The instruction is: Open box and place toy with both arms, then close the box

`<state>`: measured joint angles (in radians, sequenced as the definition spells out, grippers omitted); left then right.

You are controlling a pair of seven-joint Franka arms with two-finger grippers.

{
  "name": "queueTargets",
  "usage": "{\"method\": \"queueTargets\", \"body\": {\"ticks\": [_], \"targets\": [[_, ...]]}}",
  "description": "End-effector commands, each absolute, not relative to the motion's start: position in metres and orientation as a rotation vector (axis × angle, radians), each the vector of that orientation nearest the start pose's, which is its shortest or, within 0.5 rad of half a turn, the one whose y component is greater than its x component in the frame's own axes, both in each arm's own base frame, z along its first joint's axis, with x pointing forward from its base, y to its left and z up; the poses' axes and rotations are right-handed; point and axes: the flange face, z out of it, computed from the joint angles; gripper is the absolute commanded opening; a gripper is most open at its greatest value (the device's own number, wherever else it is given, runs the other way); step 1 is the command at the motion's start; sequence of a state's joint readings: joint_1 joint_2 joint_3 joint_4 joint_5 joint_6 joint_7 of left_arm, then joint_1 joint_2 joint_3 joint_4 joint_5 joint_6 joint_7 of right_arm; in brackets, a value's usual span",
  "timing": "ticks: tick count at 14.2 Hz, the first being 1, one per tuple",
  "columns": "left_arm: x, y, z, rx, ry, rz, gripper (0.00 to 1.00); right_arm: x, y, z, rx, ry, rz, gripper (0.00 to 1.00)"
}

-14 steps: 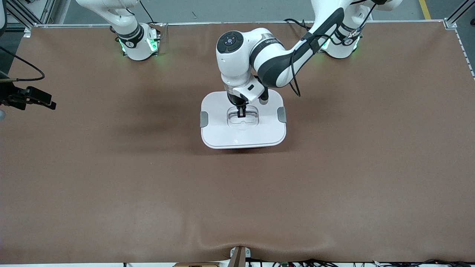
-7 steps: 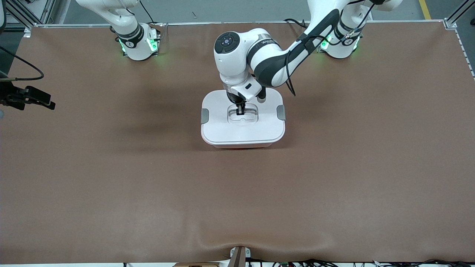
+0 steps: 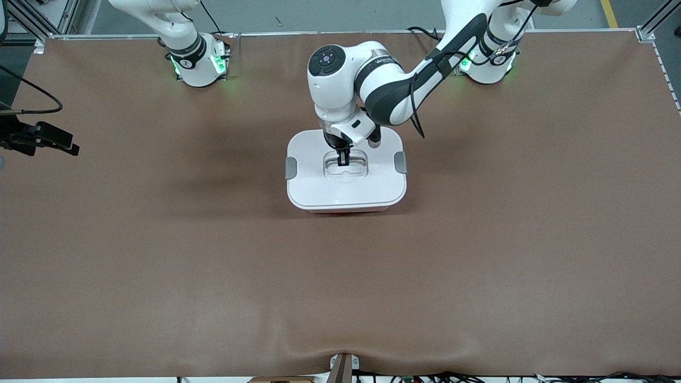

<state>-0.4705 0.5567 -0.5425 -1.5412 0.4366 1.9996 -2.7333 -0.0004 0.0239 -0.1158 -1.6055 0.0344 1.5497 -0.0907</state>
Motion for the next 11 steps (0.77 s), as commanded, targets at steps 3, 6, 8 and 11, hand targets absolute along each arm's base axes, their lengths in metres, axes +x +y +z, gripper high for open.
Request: {"method": "queueTargets", "body": {"ticks": [3,6,8,11], "targets": [[0.432,-0.542,0.359,2.074,2.293,0.193,0.0,0.548,-0.052,0.61,-3.096,0.047,0.099,1.0],[0.428,-0.54,0.352,2.082,2.31,0.201,0.0,0.547,-0.057,0.6,-3.092,0.05,0.141,1.0],[0.425,-0.538,0.344,2.1,2.316,0.211,0.0,0.545,-0.058,0.605,-3.092,0.047,0.131,1.0],[0.425,-0.536,0.337,2.112,2.322,0.212,0.0,0.542,-0.056,0.606,-3.09,0.039,0.15,1.0]]}}
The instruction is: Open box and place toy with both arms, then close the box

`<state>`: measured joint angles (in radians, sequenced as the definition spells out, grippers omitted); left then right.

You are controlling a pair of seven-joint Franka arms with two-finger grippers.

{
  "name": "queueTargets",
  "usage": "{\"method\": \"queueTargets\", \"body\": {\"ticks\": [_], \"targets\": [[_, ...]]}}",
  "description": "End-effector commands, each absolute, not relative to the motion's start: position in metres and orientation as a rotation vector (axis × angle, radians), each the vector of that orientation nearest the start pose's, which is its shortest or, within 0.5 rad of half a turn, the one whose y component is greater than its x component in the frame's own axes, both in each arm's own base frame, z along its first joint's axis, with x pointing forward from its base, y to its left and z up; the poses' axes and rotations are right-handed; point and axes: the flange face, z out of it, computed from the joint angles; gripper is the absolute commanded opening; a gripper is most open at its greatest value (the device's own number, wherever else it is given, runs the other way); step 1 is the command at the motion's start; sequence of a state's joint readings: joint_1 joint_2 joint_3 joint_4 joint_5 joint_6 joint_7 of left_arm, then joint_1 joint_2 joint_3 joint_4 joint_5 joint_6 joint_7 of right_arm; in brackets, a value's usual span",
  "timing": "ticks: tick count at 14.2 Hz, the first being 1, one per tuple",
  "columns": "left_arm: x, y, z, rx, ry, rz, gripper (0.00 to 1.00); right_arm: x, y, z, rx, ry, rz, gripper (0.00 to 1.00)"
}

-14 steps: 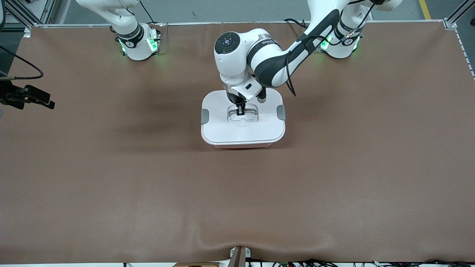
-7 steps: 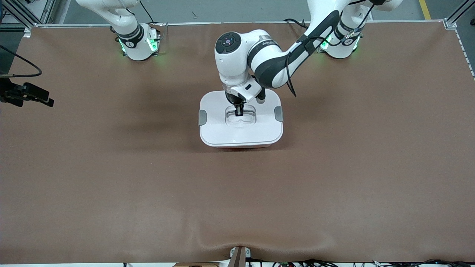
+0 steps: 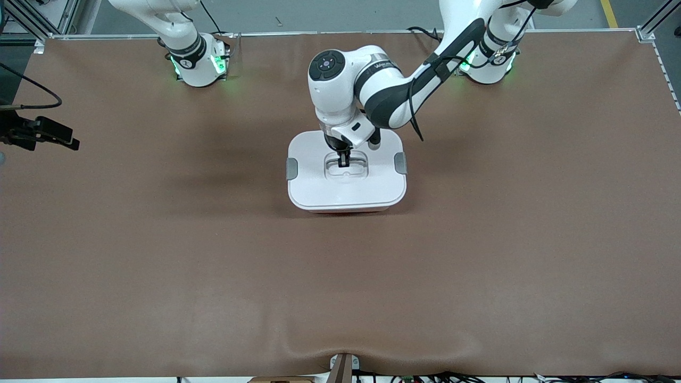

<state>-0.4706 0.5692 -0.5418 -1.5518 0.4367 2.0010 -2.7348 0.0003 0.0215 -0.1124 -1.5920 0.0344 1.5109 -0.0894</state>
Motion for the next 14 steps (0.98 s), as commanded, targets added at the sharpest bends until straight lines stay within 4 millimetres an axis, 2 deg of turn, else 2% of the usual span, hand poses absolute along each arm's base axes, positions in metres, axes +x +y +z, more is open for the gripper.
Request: {"method": "queueTargets", "body": {"ticks": [1,2,3,4,5,6,8,11,13,14], "targets": [[0.425,-0.536,0.337,2.114,2.321,0.212,0.0,0.542,-0.053,0.607,-3.09,0.032,0.148,1.0],[0.424,-0.536,0.337,2.121,2.318,0.214,0.0,0.542,-0.052,0.608,-3.09,0.025,0.146,1.0],[0.425,-0.535,0.336,2.127,2.317,0.216,0.07,0.542,-0.052,0.608,-3.092,0.024,0.146,1.0],[0.425,-0.535,0.338,2.134,2.309,0.217,0.33,0.541,-0.051,0.61,-3.092,0.022,0.139,1.0],[0.425,-0.536,0.342,2.151,2.291,0.221,0.75,0.541,-0.05,0.612,-3.093,0.022,0.132,1.0],[0.427,-0.535,0.348,2.176,2.273,0.233,1.0,0.541,-0.05,0.613,-3.094,0.022,0.127,1.0],[0.426,-0.529,0.371,2.238,2.225,0.264,1.0,0.542,-0.048,0.613,-3.093,0.02,0.122,1.0],[0.433,-0.512,0.427,2.344,2.177,0.296,1.0,0.544,-0.038,0.624,-3.098,0.005,0.081,1.0],[0.447,-0.488,0.472,2.483,2.073,0.233,1.0,0.544,-0.033,0.624,-3.099,-0.005,0.089,1.0],[0.463,-0.466,0.494,2.466,2.063,0.202,1.0,0.543,-0.034,0.624,-3.098,0.002,0.093,1.0]]}}
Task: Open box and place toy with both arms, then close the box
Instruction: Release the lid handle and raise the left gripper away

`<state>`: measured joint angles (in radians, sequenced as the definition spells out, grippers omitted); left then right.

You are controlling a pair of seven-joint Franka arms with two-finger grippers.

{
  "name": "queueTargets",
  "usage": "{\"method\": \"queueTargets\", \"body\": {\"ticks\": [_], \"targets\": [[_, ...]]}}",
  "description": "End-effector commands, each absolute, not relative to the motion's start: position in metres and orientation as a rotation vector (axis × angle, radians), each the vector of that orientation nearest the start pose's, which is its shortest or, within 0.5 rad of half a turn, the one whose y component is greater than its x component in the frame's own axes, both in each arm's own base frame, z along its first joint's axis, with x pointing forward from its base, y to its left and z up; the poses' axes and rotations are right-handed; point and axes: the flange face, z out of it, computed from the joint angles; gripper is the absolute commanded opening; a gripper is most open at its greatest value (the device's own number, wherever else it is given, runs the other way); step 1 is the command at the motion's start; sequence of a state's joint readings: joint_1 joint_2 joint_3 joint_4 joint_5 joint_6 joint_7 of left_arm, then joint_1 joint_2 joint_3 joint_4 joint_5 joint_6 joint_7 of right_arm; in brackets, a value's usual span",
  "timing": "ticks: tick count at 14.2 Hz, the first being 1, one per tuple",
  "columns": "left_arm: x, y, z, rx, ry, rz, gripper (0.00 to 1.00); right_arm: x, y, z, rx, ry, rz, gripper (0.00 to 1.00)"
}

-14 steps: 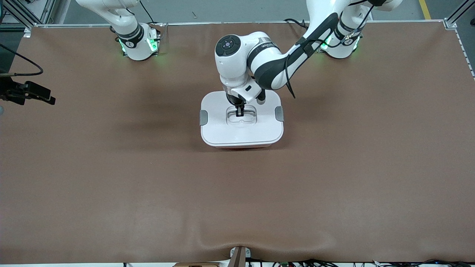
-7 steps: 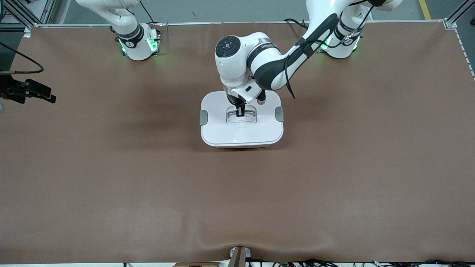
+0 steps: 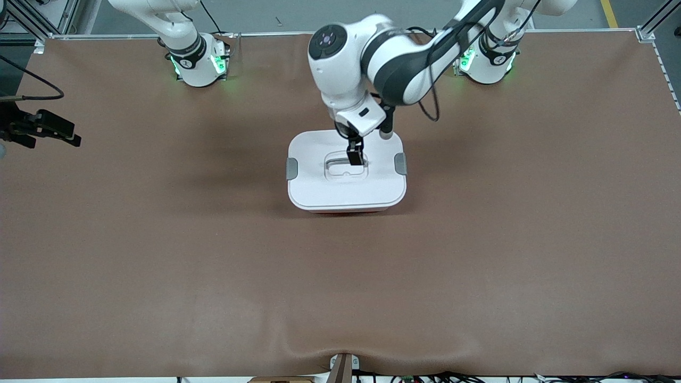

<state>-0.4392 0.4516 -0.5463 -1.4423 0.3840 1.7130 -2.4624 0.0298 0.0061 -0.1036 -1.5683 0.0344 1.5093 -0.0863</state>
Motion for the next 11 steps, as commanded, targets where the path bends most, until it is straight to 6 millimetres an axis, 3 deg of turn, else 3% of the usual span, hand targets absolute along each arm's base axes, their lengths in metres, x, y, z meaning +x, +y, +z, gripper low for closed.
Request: {"method": "queueTargets", "body": {"ticks": [1,4,7,11], "targets": [[0.477,-0.444,0.512,-2.378,-1.95,-0.178,1.0,0.543,-0.037,0.623,-3.098,0.009,0.1,1.0],[0.509,-0.38,0.553,-2.538,-1.783,-0.158,1.0,0.543,-0.036,0.621,-3.097,0.007,0.107,1.0],[0.54,-0.304,0.57,-2.652,-1.514,-0.109,1.0,0.544,-0.028,0.62,-3.096,-0.017,0.11,1.0],[0.565,-0.228,0.576,-2.725,-1.259,-0.048,1.0,0.538,-0.024,0.631,-3.095,-0.03,0.103,1.0]]}}
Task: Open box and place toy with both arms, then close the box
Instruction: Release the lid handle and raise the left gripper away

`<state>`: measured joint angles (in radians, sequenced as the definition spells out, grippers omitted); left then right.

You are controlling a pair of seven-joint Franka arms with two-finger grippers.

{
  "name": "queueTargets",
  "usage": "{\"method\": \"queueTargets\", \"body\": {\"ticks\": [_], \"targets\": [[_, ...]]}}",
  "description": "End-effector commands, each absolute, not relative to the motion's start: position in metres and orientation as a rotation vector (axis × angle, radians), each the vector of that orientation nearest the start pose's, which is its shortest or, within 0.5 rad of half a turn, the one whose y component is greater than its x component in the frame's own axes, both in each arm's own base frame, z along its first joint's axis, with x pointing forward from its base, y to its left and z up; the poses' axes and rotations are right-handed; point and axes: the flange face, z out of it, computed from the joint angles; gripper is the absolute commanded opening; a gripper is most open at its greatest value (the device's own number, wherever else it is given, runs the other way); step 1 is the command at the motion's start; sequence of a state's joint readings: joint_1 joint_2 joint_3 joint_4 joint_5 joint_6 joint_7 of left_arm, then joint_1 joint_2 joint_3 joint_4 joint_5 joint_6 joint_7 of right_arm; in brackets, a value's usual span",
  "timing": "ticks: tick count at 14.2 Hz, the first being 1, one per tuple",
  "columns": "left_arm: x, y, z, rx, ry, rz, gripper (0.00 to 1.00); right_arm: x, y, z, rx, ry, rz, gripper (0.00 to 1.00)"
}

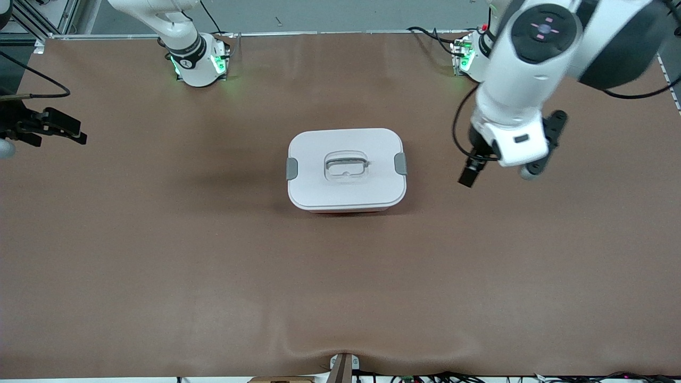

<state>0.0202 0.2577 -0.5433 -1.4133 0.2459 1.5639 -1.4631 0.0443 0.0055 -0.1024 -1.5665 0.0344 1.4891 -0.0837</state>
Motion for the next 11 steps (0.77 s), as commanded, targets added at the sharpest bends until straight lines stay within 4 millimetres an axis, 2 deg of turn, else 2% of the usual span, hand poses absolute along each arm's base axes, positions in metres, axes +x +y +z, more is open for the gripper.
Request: {"method": "queueTargets", "body": {"ticks": [1,4,7,8,10,11], "targets": [[0.567,-0.207,0.586,-2.741,-1.223,-0.061,1.0,0.535,-0.023,0.637,-3.095,-0.042,0.089,1.0],[0.574,-0.154,0.588,-2.807,-0.965,0.038,1.0,0.533,-0.023,0.639,-3.094,-0.034,0.108,1.0],[0.575,-0.1,0.608,-2.873,-0.752,0.042,1.0,0.535,-0.027,0.633,-3.097,-0.009,0.118,1.0],[0.576,-0.089,0.611,-2.886,-0.691,0.042,1.0,0.535,-0.027,0.632,-3.109,-0.015,0.129,1.0],[0.567,-0.086,0.629,-2.91,-0.568,0.006,1.0,0.535,-0.028,0.631,-3.144,-0.016,0.141,1.0],[0.567,-0.074,0.633,-2.915,-0.525,0.003,1.0,0.535,-0.025,0.63,-3.147,-0.022,0.141,1.0]]}}
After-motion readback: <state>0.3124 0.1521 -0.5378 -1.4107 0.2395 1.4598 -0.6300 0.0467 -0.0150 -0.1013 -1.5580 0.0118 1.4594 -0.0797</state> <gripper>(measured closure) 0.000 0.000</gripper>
